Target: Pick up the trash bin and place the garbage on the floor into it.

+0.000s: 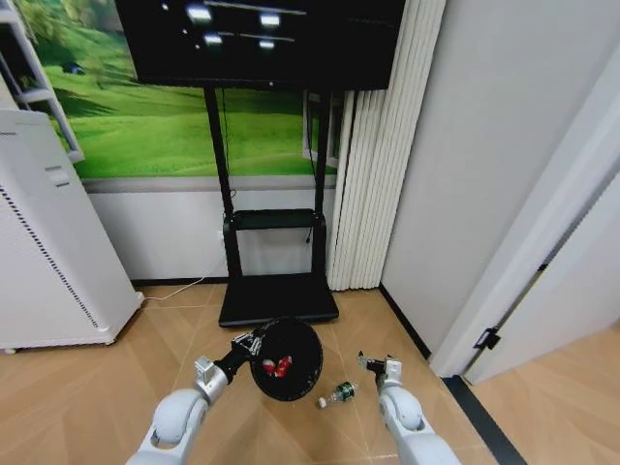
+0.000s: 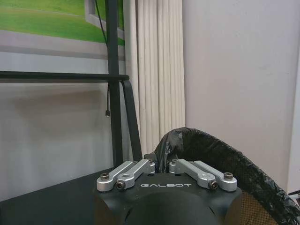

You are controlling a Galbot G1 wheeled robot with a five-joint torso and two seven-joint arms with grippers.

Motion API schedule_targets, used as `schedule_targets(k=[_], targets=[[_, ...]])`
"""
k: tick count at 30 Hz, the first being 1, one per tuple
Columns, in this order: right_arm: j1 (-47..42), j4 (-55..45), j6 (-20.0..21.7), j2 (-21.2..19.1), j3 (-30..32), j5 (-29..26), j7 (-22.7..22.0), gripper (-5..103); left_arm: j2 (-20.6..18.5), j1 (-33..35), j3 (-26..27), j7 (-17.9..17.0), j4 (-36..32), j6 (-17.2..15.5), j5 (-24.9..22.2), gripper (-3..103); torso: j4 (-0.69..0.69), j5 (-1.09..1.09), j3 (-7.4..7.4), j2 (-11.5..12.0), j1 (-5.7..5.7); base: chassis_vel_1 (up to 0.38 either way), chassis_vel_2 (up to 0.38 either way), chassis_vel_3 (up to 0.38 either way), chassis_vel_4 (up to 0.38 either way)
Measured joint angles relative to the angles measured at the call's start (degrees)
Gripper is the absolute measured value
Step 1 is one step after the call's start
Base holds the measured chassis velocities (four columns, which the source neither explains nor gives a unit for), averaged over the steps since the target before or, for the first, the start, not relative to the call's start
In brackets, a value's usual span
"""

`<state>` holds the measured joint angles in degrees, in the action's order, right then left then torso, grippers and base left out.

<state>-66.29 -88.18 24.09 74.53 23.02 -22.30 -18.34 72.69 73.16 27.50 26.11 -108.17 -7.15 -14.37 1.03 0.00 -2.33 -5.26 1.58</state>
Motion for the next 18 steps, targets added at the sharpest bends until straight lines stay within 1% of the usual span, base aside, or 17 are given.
schedule_targets(k=[1, 2, 3, 4, 5, 6, 8, 9, 10, 11, 12, 15, 16, 18], targets=[[0.0, 0.0, 0.0, 0.0, 0.0, 0.0, 0.0, 100, 0.0, 0.0, 0.0, 0.0, 0.0, 0.0, 0.0, 7, 0.00, 0.00, 0.00, 0.0, 0.00, 0.000, 0.000, 0.000, 0.000], [-0.3, -0.9, 2.4, -0.5, 0.1, -0.2, 2.4, 100, 0.0, 0.0, 0.2, 0.0, -0.1, 0.0, -0.2, 7, 0.02, 0.00, 0.00, 0.0, 0.00, 0.000, 0.000, 0.000, 0.000], [-0.3, -1.6, 4.0, -0.8, 0.2, -0.6, 3.7, 100, 0.0, -0.1, 0.4, -0.2, -0.2, -0.1, -0.3, 7, 0.02, 0.00, 0.00, 0.0, 0.00, 0.000, 0.000, 0.000, 0.000], [-0.3, -3.0, 7.5, -1.0, 0.1, -2.2, 4.8, 100, 0.0, -0.1, 1.0, -0.5, -0.2, -0.1, -0.5, 7, 0.01, 0.01, 0.00, 0.0, 0.00, 0.000, 0.000, 0.000, 0.000], [-0.3, -3.0, 7.5, -1.0, 0.1, -2.2, 4.8, 100, 0.0, -0.1, 1.0, -0.5, -0.2, -0.1, -0.5, 7, 0.01, 0.01, 0.00, 0.0, 0.00, 0.000, 0.000, 0.000, 0.000], [-0.1, -4.2, 10.9, -0.9, -0.7, -5.1, 3.3, 100, -0.1, -0.1, 2.2, -0.6, -0.2, -0.1, -0.9, 7, 0.01, 0.02, 0.00, 0.0, 0.00, 0.000, 0.000, 0.000, 0.000], [0.6, -4.7, 13.4, 0.0, -2.5, -8.7, -1.1, 100, -0.1, -0.1, 4.7, -0.5, -0.2, 0.1, -1.3, 7, -0.03, 0.00, 0.00, 0.0, 0.00, 0.000, 0.000, 0.000, 0.000], [0.6, -4.7, 13.4, 0.0, -2.5, -8.7, -1.1, 100, -0.1, -0.1, 4.7, -0.5, -0.2, 0.1, -1.3, 7, -0.03, 0.00, 0.00, 0.0, 0.00, 0.000, 0.000, 0.000, 0.000], [0.8, -4.6, 13.6, 0.4, -2.9, -8.9, -1.6, 100, -0.2, -0.1, 5.8, -0.5, -0.1, 0.2, -1.5, 7, -0.04, 0.00, 0.00, 0.0, 0.00, 0.000, 0.000, 0.000, 0.000], [1.2, -4.1, 13.8, 1.2, -3.6, -8.7, -2.0, 100, -0.3, -0.2, 8.1, -0.8, -0.1, 0.3, -1.8, 7, -0.04, 0.01, 0.00, 0.0, 0.00, 0.000, 0.000, 0.000, 0.000], [1.2, -4.1, 13.8, 1.2, -3.6, -8.7, -2.0, 100, -0.3, -0.2, 8.1, -0.8, -0.1, 0.3, -1.8, 7, -0.04, 0.01, 0.00, 0.0, 0.00, 0.000, 0.000, 0.000, 0.000], [2.1, -2.7, 14.9, 2.5, -5.0, -8.6, -4.0, 100, -0.9, -0.9, 12.9, -2.6, 0.0, 0.3, -3.0, 7, -0.03, 0.01, 0.00, 0.0, 0.00, 0.000, 0.000, 0.000, 0.000], [2.1, -2.7, 14.9, 2.5, -5.0, -8.6, -4.0, 100, -0.9, -0.9, 12.9, -2.6, 0.0, 0.3, -3.0, 7, -0.03, 0.01, 0.00, 0.0, 0.00, 0.000, 0.000, 0.000, 0.000], [3.1, -1.1, 15.5, 3.3, -6.7, -10.0, -9.2, 100, -1.2, -1.4, 15.4, -3.5, 0.1, 0.3, -3.8, 7, -0.02, 0.01, 0.00, 0.0, 0.00, 0.000, 0.000, 0.000, 0.000]])
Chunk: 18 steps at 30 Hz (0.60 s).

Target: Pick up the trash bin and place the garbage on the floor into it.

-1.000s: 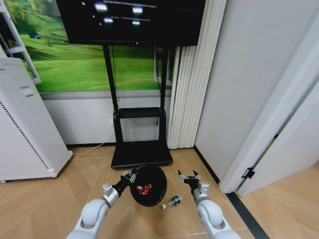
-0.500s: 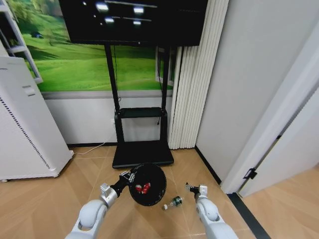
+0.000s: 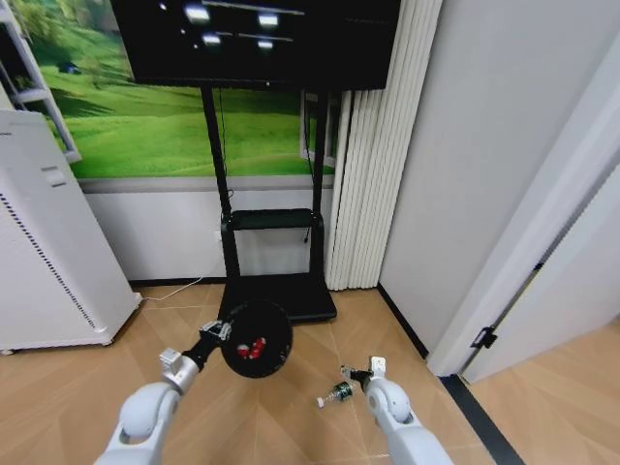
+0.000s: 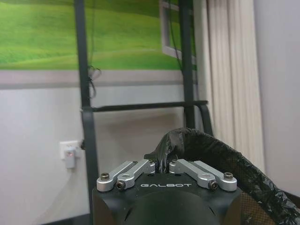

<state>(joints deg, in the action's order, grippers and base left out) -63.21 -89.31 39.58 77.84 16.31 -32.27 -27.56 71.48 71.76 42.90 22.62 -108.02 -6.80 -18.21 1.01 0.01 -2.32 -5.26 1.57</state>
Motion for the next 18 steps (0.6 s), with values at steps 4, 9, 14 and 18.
schedule_targets(k=[4, 9, 14, 18], targets=[[1.1, 1.6, 0.0, 1.1, -1.8, -4.2, -6.0, 100, -0.1, -0.1, 1.1, -0.1, -0.3, 0.0, -0.7, 7, 0.00, 0.00, 0.00, 0.0, 0.00, 0.000, 0.000, 0.000, 0.000], [3.6, 4.3, -1.0, 3.6, -5.0, -14.3, -18.2, 100, 0.8, 0.3, 0.3, 0.0, -1.0, 0.0, -0.5, 7, 0.00, -0.01, 0.00, 0.0, 0.00, 0.000, 0.000, 0.000, 0.000], [6.0, 6.4, -3.8, 5.7, -7.6, -19.6, -26.8, 100, 1.5, 0.7, -0.4, 0.2, -1.2, 0.0, 0.2, 7, 0.01, 0.00, 0.00, 0.0, 0.00, 0.000, 0.000, 0.000, 0.000], [8.2, 7.9, -5.9, 7.6, -9.5, -24.0, -31.7, 100, 1.6, 0.8, -0.6, 0.6, -1.2, -0.2, 0.4, 7, -0.01, -0.01, 0.00, 0.0, 0.00, 0.000, 0.000, 0.000, 0.000]])
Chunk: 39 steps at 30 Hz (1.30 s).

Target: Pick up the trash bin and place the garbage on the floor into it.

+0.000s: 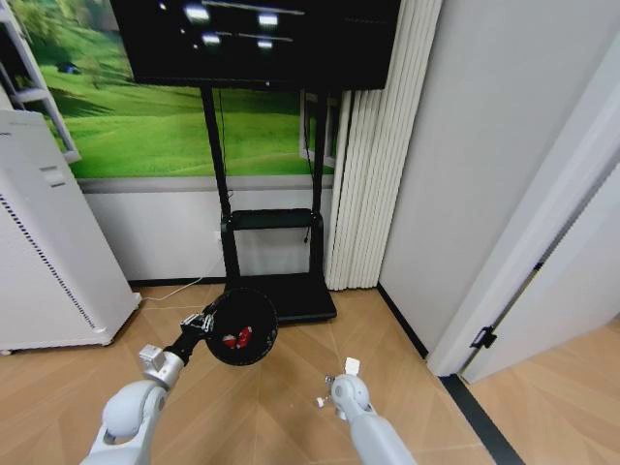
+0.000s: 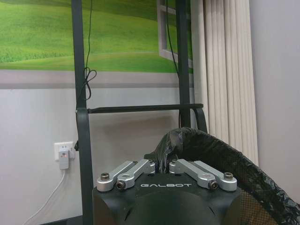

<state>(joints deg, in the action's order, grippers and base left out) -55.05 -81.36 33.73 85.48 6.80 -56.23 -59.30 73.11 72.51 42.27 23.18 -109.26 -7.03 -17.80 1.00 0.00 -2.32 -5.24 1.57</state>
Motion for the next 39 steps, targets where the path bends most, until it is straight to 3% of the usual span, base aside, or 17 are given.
schedule_targets(k=[2, 6, 13, 28, 39], targets=[[2.2, 1.5, -1.9, 2.4, -0.7, -4.8, -3.5, 100, 0.2, -0.1, -0.3, 0.2, 0.0, -0.2, 0.1, 7, 0.01, 0.01, 0.00, 0.0, 0.00, 0.000, 0.000, 0.000, 0.000], [3.8, 3.2, -3.3, 5.1, -0.6, -6.6, -4.5, 100, 0.5, -0.2, -0.5, 0.4, 0.0, -0.3, 0.2, 7, 0.00, 0.01, 0.00, 0.0, 0.00, 0.000, 0.000, 0.000, 0.000], [5.8, 12.2, -7.1, 6.9, 0.2, -1.0, -3.7, 100, 0.3, 0.3, -0.3, 0.4, -0.4, -0.5, 0.1, 7, 0.02, 0.00, 0.00, 0.0, 0.00, 0.000, 0.000, 0.000, 0.000], [8.5, 19.8, -10.0, 6.7, 4.5, 1.0, -2.2, 100, 1.8, 0.7, -1.9, 0.6, -0.1, -0.3, 1.5, 7, 0.01, 0.00, 0.00, 0.0, 0.00, 0.000, 0.000, 0.000, 0.000], [8.9, 25.9, -13.5, 6.7, 6.7, 6.1, 1.3, 100, 1.6, 0.9, -1.8, 1.2, 0.0, -0.1, 1.5, 7, 0.01, 0.00, 0.00, 0.0, 0.00, 0.000, 0.000, 0.000, 0.000]])
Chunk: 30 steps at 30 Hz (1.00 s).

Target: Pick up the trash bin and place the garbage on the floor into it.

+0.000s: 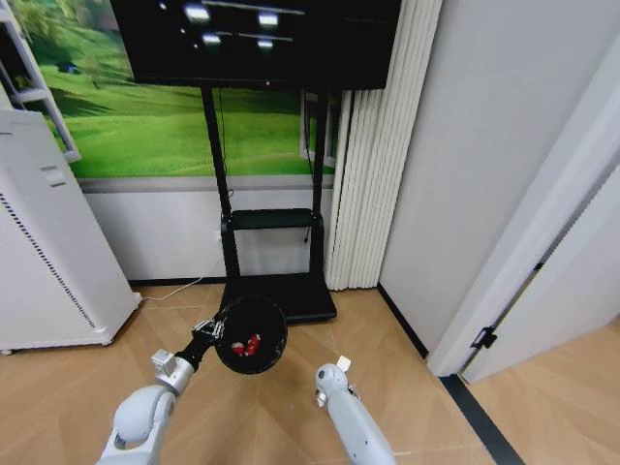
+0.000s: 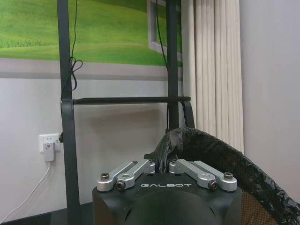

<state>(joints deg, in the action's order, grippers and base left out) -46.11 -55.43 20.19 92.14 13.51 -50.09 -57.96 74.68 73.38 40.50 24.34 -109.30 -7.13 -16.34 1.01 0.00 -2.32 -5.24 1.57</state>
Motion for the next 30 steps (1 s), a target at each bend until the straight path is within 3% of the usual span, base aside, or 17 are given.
schedule_targets(k=[6, 12, 23, 30], targets=[[-0.2, 0.2, -1.3, 0.0, -0.4, -0.7, 1.5, 100, 0.0, -0.3, -0.1, 0.3, 0.4, 0.0, 0.0, 7, 0.00, 0.00, 0.00, 0.0, 0.00, 0.000, 0.000, 0.000, 0.000], [0.8, 0.7, -4.2, 0.0, -0.6, -7.0, 1.4, 100, 0.1, -0.2, -0.5, 0.8, 1.0, 0.4, 0.0, 7, 0.00, 0.00, 0.00, 0.0, 0.00, 0.000, 0.000, 0.000, 0.000], [2.8, 3.9, -10.3, 0.0, -0.5, -12.0, 2.2, 100, -0.5, -1.5, -1.3, 1.1, 1.8, 0.4, -0.4, 7, 0.00, 0.01, 0.00, 0.0, 0.00, 0.000, 0.000, 0.000, 0.000], [3.4, 5.4, -12.2, 0.0, -0.5, -16.2, 3.5, 100, -0.8, -2.0, -1.8, 1.3, 2.5, 0.5, -0.6, 7, 0.00, 0.00, 0.00, 0.0, 0.00, 0.000, 0.000, 0.000, 0.000]])
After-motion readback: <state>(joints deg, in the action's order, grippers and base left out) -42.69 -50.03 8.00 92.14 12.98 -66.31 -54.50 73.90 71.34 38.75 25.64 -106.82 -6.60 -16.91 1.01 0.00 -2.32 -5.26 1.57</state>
